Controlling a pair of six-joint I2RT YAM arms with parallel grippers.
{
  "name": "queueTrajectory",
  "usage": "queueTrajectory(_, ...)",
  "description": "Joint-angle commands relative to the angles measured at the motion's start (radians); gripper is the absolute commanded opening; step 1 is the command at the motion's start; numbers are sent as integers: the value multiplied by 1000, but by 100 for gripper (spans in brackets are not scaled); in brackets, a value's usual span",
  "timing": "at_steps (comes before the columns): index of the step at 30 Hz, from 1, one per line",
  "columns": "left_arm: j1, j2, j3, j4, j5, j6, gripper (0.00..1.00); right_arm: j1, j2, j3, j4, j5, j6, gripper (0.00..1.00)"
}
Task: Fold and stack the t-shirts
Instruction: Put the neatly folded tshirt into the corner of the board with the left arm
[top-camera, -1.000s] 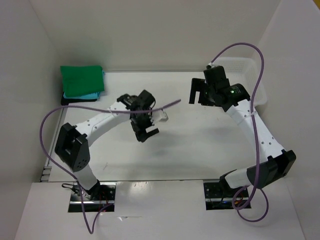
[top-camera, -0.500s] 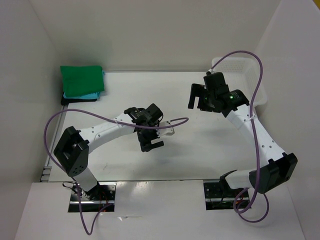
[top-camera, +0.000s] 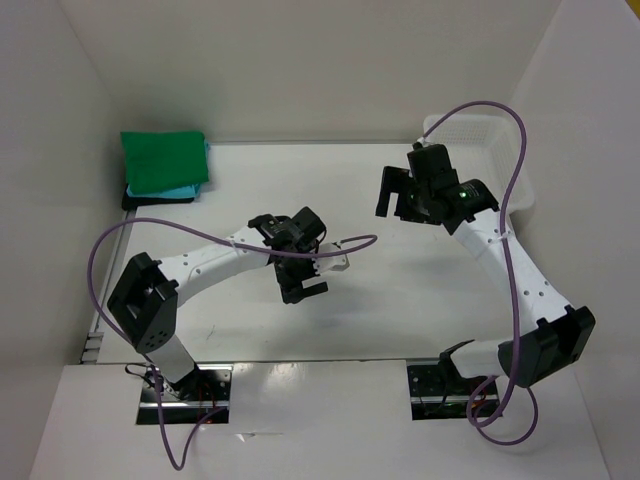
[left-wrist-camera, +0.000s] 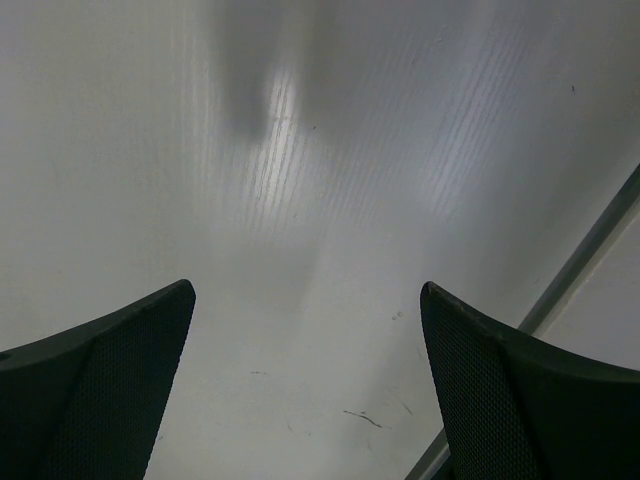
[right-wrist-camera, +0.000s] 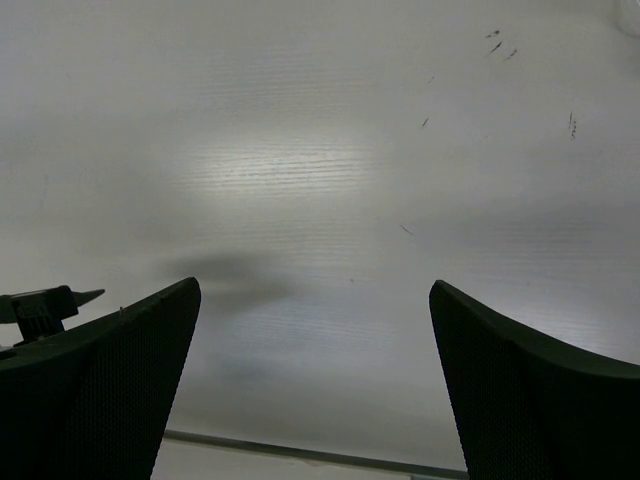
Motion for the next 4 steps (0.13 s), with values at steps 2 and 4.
queueTrajectory(2,0,7,28,4,24,-9,100,-1,-40,-12,46,4,6,100)
queueTrajectory(4,0,7,28,4,24,-9,100,-1,-40,-12,56,4,6,100)
